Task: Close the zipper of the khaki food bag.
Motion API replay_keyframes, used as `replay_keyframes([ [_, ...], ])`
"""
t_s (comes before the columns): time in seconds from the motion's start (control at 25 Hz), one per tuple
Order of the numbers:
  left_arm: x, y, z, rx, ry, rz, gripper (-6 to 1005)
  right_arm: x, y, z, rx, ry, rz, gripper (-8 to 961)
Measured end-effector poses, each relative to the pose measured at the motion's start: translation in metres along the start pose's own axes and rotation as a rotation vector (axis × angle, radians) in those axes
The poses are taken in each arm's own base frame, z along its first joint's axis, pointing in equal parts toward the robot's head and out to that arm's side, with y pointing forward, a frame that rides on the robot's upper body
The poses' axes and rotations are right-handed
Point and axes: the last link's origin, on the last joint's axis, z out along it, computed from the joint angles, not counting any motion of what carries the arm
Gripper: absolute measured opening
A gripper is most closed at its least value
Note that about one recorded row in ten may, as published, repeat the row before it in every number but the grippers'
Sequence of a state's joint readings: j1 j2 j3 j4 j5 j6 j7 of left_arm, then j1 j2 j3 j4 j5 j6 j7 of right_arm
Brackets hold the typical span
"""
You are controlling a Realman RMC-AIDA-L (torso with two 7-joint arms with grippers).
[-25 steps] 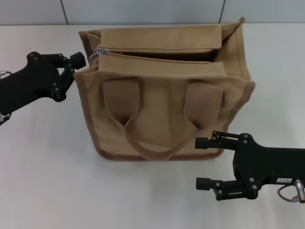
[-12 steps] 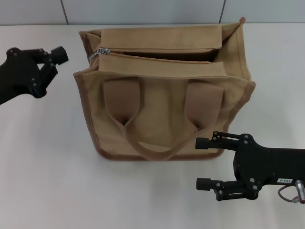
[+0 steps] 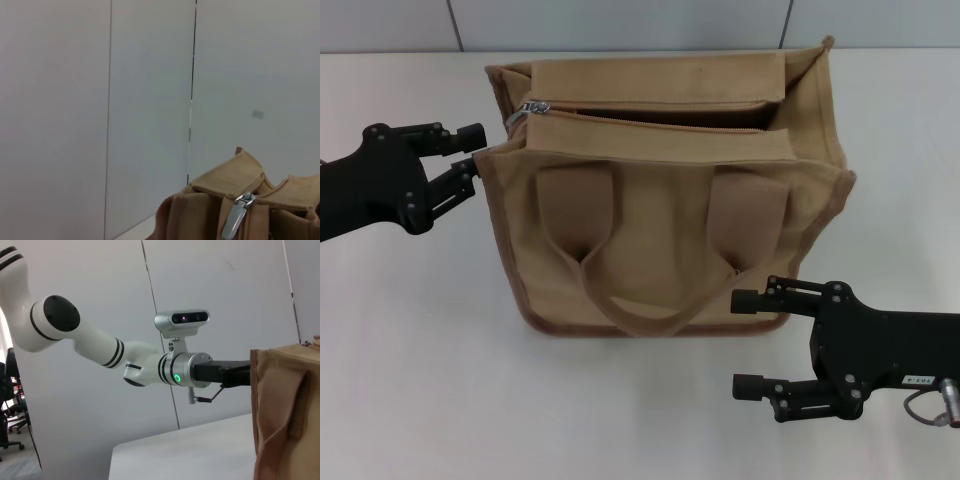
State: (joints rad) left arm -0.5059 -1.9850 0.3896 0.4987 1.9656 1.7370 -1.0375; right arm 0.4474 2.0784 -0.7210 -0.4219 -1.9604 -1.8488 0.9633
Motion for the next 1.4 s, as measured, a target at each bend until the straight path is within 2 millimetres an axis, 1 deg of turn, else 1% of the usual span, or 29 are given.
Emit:
replay_keyframes([
  [0.28,0.003,-0.001,0.009,-0.027,-0.013,0.013,387,0.001,0.001,0.000,0.001,-0.001,0.003,814],
  [0.36,0.004,-0.003,0.015,-0.027,-0.018,0.019,465,0.001,0.001,0.000,0.002,-0.002,0.004,813],
  [0.4,0.004,-0.003,0.015,-0.027,-0.018,0.019,503,0.001,0.001,-0.001,0.002,-0.002,0.004,813],
  [0.52,0.004,-0.005,0.028,-0.029,-0.034,0.029,620,0.000,0.001,-0.001,0.002,-0.004,0.003,812],
  [0.56,0.004,-0.005,0.033,-0.037,-0.041,0.032,639,0.000,0.001,-0.001,0.002,-0.004,0.003,812],
  [0.68,0.004,-0.003,0.040,-0.059,-0.053,0.043,697,0.000,0.001,-0.001,0.004,-0.006,0.004,811],
  [0.84,0.005,-0.004,0.041,-0.056,-0.056,0.065,774,0.000,0.001,-0.001,0.004,-0.006,0.004,810],
  [1.04,0.006,-0.006,0.040,-0.037,-0.049,0.069,757,0.000,0.000,-0.001,0.004,-0.005,0.005,808],
  [1.24,0.007,-0.006,0.038,-0.030,-0.036,0.068,517,0.000,0.001,-0.001,0.002,-0.007,0.006,807],
  [1.4,0.007,-0.006,0.037,-0.027,-0.031,0.065,361,0.000,0.001,-0.001,0.001,-0.008,0.007,806],
])
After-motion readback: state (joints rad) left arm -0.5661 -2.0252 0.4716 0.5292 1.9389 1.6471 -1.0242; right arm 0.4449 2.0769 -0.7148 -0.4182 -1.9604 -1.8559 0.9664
